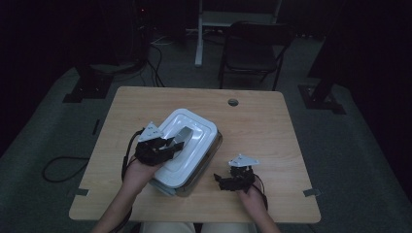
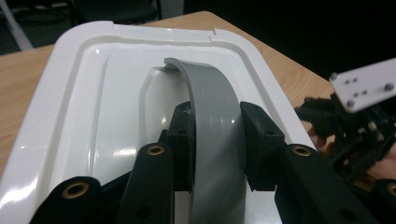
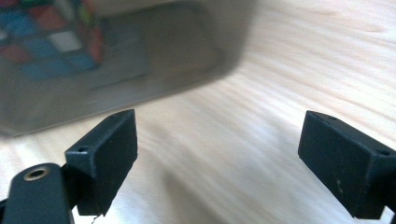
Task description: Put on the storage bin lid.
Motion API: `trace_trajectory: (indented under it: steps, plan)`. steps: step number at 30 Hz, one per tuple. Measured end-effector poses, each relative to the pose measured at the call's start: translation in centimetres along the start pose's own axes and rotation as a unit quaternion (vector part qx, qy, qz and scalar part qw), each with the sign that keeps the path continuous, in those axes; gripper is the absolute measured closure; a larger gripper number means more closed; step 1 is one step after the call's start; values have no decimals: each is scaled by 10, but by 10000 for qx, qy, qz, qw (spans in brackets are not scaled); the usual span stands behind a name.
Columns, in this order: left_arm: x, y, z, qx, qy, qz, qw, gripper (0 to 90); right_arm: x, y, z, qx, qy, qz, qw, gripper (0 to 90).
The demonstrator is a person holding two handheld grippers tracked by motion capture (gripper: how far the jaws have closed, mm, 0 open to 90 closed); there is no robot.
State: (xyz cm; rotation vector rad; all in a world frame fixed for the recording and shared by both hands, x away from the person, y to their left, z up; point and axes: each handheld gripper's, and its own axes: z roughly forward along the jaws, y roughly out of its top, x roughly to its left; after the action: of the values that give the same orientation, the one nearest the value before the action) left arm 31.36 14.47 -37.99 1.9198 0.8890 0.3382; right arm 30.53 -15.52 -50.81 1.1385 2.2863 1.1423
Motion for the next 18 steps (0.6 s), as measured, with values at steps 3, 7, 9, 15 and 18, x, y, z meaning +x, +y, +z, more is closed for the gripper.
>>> trace_trajectory:
  steps: [3, 7, 9, 15, 18]
  plan:
    - [-5, 1, 7, 72, 41, 33, 10000, 688, -12, -1, -6, -59, -158, 120, 9998, 119]
    - [-8, 1, 16, 205, 16, 14, 9998, 687, -24, -2, -13, -172, -294, 325, 9989, 119]
    - [-9, 2, 18, 282, 1, 51, 9996, 686, -28, -2, -16, -210, -318, 386, 9985, 119]
    - [-12, 1, 18, 326, 76, 32, 9994, 685, -32, -3, -18, -222, -332, 474, 9981, 119]
    - [-13, -1, 17, 381, 68, 28, 9992, 684, -33, -3, -19, -237, -304, 510, 9980, 119]
